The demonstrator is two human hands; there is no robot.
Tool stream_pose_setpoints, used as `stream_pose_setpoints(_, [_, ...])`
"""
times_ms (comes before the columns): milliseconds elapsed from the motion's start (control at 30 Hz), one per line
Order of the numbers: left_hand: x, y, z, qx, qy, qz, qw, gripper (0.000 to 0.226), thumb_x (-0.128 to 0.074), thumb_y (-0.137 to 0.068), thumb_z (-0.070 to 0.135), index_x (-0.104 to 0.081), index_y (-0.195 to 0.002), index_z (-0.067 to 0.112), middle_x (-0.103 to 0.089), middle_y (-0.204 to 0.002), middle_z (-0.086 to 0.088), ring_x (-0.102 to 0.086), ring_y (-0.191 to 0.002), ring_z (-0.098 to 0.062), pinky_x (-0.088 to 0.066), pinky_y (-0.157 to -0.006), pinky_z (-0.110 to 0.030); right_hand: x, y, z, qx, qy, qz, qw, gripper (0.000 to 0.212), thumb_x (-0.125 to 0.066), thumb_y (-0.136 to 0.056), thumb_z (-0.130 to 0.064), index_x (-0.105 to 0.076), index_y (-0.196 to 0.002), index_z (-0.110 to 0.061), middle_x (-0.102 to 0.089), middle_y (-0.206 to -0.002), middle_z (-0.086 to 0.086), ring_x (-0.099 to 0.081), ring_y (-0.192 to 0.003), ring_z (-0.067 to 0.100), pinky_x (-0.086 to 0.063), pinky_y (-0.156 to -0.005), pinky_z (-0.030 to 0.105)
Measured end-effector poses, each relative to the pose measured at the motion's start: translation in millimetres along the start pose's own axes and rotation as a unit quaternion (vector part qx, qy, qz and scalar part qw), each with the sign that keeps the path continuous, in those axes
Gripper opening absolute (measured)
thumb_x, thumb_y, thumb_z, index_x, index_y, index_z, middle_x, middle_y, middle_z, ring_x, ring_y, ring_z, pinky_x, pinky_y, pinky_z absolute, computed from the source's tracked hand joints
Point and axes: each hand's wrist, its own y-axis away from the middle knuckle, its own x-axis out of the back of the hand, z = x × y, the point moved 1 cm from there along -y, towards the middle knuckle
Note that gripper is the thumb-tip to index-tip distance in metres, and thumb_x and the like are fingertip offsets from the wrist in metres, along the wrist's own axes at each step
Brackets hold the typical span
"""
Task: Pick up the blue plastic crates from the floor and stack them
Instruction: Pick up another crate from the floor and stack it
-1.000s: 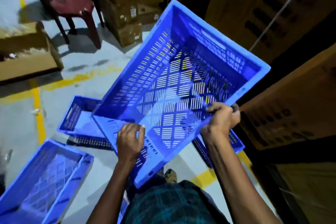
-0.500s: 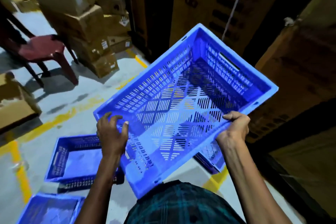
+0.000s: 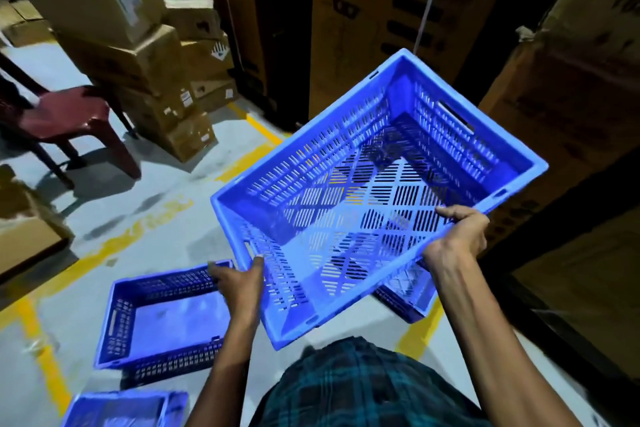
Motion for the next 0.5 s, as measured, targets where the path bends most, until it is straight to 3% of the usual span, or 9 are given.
stream_pose_setpoints(33, [0,-3,-3,0.053,0.033,-0.023,0.998,0.057,-0.075,-0.082,0.021,-0.039,-0.123,0.004,-0.057,-0.103,-0.017,-0.061,-0.078,-0.027,-0.049,-0.063,-0.032,2,-1,2,-0.003,0.004,0.004,1.000,0.009,-0.051,-0.022,-0.009,-0.048,-0.030,-0.011,-0.058,-0.066,0.010,-0.054,-0.063,0.028,-0.055,-0.074,0.060])
stream_pose_setpoints(67, [0,-6,-5,0.074,0.062,-0.051,0.994,0.043,-0.073,-0.084,0.020,-0.047,-0.114,0.003,-0.058,-0.089,-0.013,-0.058,-0.062,-0.020,-0.045,-0.053,-0.027,4,-2,5,-0.003,0.011,0.007,1.000,0.010,-0.051,-0.020,-0.011,-0.049,-0.030,-0.011,-0.059,-0.066,0.009,-0.054,-0.063,0.028,-0.056,-0.074,0.055])
stream_pose_setpoints(133, [-3,-12,-10,0.075,0.097,-0.085,0.989,0.021,-0.068,-0.090,0.019,-0.057,-0.101,0.005,-0.057,-0.071,-0.007,-0.055,-0.045,-0.010,-0.042,-0.046,-0.023,6,3,6,0.004,0.027,0.007,1.000,0.007,-0.052,-0.024,-0.013,-0.052,-0.031,-0.011,-0.059,-0.061,0.003,-0.053,-0.062,0.026,-0.052,-0.065,0.033])
stream_pose_setpoints(200, [-2,-13,-10,0.067,0.108,-0.079,0.989,0.020,-0.064,-0.094,0.026,-0.058,-0.089,0.008,-0.055,-0.066,-0.004,-0.053,-0.046,-0.013,-0.041,-0.045,-0.023,7,9,5,0.002,0.021,0.010,1.000,0.004,-0.054,-0.035,-0.009,-0.055,-0.032,-0.013,-0.058,-0.057,-0.004,-0.052,-0.061,0.020,-0.042,-0.057,0.025])
stream_pose_setpoints(300, [3,-13,-8,0.027,0.111,-0.055,0.992,0.032,-0.060,-0.095,0.038,-0.058,-0.082,0.008,-0.052,-0.065,-0.005,-0.047,-0.053,-0.018,-0.040,-0.054,-0.030,16,-5,15,-0.028,-0.013,-0.003,1.000,0.007,-0.065,-0.047,-0.005,-0.064,-0.047,-0.012,-0.067,-0.070,-0.001,-0.064,-0.057,0.017,-0.052,-0.055,0.022])
stream_pose_setpoints(333, [5,-12,-5,0.009,0.110,-0.053,0.993,0.033,-0.059,-0.095,0.039,-0.058,-0.082,0.009,-0.050,-0.065,-0.004,-0.045,-0.054,-0.017,-0.038,-0.055,-0.031,20,-16,20,-0.043,-0.034,-0.020,0.998,0.017,-0.070,-0.039,-0.006,-0.066,-0.056,-0.010,-0.072,-0.079,0.002,-0.070,-0.063,0.023,-0.058,-0.063,0.034])
stream_pose_setpoints(400, [8,-10,3,-0.019,0.103,-0.051,0.993,0.034,-0.057,-0.096,0.038,-0.058,-0.081,0.008,-0.046,-0.061,-0.003,-0.039,-0.052,-0.017,-0.034,-0.057,-0.031,28,-31,28,-0.084,-0.029,-0.036,0.995,0.043,-0.069,-0.021,-0.008,-0.067,-0.064,-0.010,-0.075,-0.099,0.007,-0.072,-0.080,0.034,-0.053,-0.079,0.060])
stream_pose_setpoints(433, [10,-11,7,-0.036,0.093,-0.047,0.994,0.035,-0.056,-0.097,0.037,-0.058,-0.080,0.006,-0.045,-0.059,-0.003,-0.038,-0.049,-0.018,-0.033,-0.057,-0.030,32,-39,33,-0.093,-0.014,-0.042,0.995,0.041,-0.067,-0.023,-0.009,-0.065,-0.064,-0.012,-0.074,-0.103,0.006,-0.070,-0.082,0.034,-0.052,-0.083,0.059])
stream_pose_setpoints(500, [14,-13,18,-0.074,0.055,-0.038,0.995,0.038,-0.055,-0.096,0.039,-0.059,-0.081,0.004,-0.052,-0.059,-0.012,-0.049,-0.049,-0.028,-0.032,-0.054,-0.031,41,-39,38,-0.131,0.015,-0.065,0.989,0.029,-0.064,-0.042,-0.011,-0.063,-0.071,-0.016,-0.069,-0.100,0.003,-0.065,-0.087,0.029,-0.053,-0.084,0.044])
